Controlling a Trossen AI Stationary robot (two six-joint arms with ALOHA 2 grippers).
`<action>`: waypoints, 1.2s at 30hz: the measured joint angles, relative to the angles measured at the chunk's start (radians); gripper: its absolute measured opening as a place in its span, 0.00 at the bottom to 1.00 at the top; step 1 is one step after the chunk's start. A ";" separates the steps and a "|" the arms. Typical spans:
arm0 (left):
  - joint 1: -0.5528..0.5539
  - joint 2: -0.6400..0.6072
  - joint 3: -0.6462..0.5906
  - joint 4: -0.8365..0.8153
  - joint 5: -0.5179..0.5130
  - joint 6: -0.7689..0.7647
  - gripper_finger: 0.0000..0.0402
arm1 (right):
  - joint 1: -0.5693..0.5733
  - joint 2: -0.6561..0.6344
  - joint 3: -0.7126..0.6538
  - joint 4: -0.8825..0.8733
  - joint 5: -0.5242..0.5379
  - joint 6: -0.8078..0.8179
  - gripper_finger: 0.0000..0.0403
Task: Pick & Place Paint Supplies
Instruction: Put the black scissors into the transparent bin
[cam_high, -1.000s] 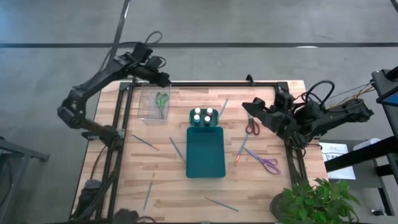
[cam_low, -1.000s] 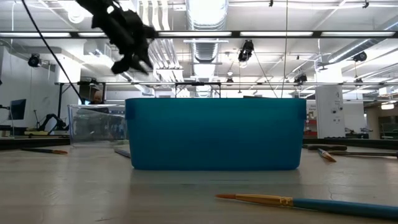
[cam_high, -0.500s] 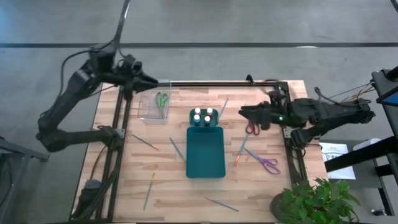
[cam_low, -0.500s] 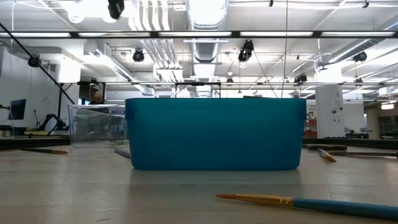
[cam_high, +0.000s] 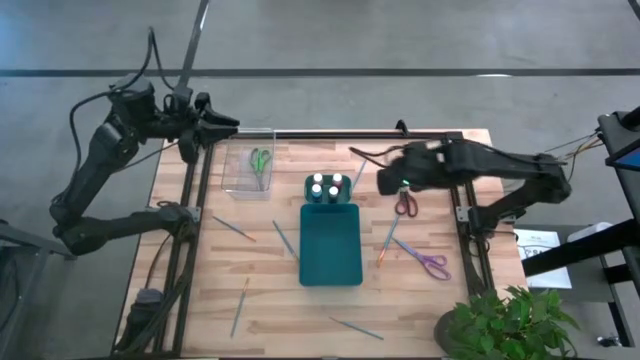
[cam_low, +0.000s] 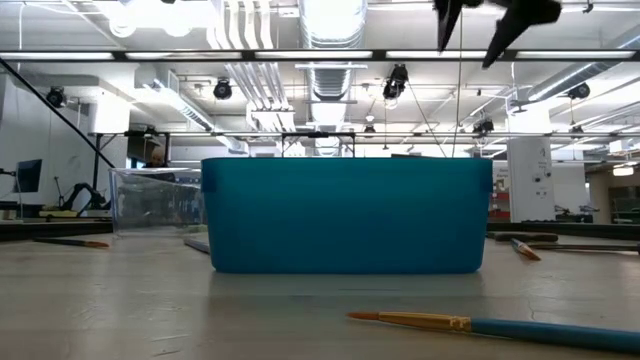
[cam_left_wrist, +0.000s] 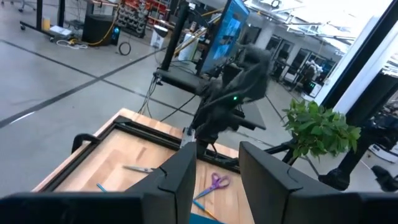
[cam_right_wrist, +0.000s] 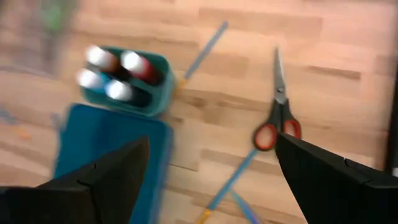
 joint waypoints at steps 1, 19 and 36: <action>0.000 0.000 0.000 0.003 0.000 0.000 0.32 | -0.026 0.022 -0.002 -0.002 -0.023 -0.034 0.85; 0.000 0.001 0.000 0.006 0.000 -0.053 0.32 | -0.285 0.191 -0.208 0.108 -0.121 -0.280 0.85; 0.000 0.001 0.000 0.043 -0.032 -0.105 0.32 | -0.431 0.164 -0.548 0.445 -0.203 -0.359 0.85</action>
